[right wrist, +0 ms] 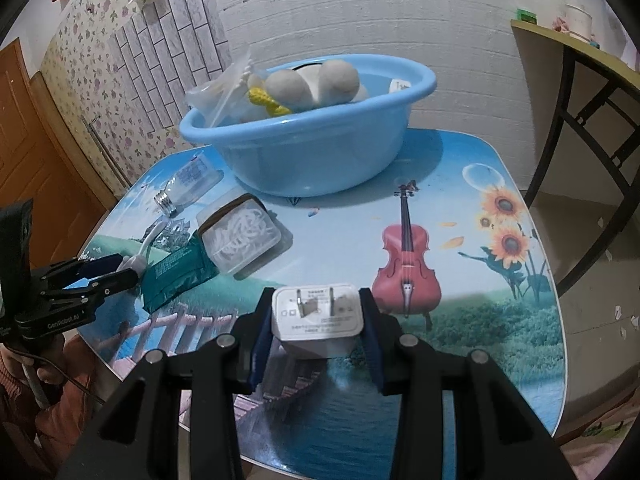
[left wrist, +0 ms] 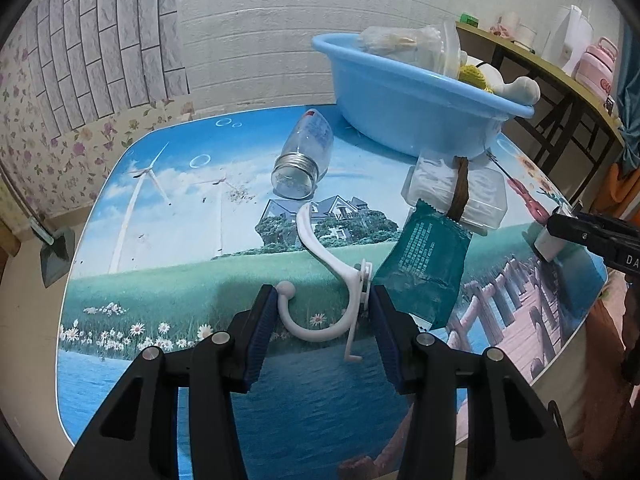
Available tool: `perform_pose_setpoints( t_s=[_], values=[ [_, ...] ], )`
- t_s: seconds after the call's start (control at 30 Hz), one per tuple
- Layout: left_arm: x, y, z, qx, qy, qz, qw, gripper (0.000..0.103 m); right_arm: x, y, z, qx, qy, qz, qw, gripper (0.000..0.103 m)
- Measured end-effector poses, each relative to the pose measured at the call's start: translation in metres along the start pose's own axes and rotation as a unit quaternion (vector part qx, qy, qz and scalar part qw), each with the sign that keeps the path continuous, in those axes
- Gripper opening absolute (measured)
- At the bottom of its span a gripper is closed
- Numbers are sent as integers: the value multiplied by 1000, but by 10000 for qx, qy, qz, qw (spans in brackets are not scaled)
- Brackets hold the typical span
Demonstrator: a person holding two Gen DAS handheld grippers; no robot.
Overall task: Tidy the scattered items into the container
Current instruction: 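Lift the hook and power adapter and carry both toward the blue basin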
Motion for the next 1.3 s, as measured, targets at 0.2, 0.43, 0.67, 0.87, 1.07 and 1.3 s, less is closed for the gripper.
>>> perform_pose_setpoints(
  t_s=[0.2,0.43,0.67,0.87,1.07,1.3],
  values=[
    [-4,3,-2,-75,52,-16,10000,47,-1,2,2,4,21,-3,10000,39],
    [-10,6,-6,-195,166,-38,9997,47,-3,2,2,-51,-20,-19,10000,41],
    [-15,11,-9,-241,186,-64,9995,47,-7,5,1,-17,-120,17,9999,43],
    [-16,13,-10,-237,116,-47,9996,47,-17,3,-1,17,-245,119,9996,49],
    [-8,17,-12,-225,32,-163,9996,47,-7,6,-6,-48,-143,-37,9999,40],
    [-1,23,-19,-215,-46,-269,9994,47,8,13,-6,-38,-50,-241,9997,40]
  ],
)
Point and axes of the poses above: each gripper's, at about its wrist camera, not at the fingertips, and x roughly against the way its jaws point, z to its left, y to its top, the point moved 3 cm from there along -x, roughly the way its jaws point, and after that the axes turned 13 degrees about -y, right-handed, at the moved point
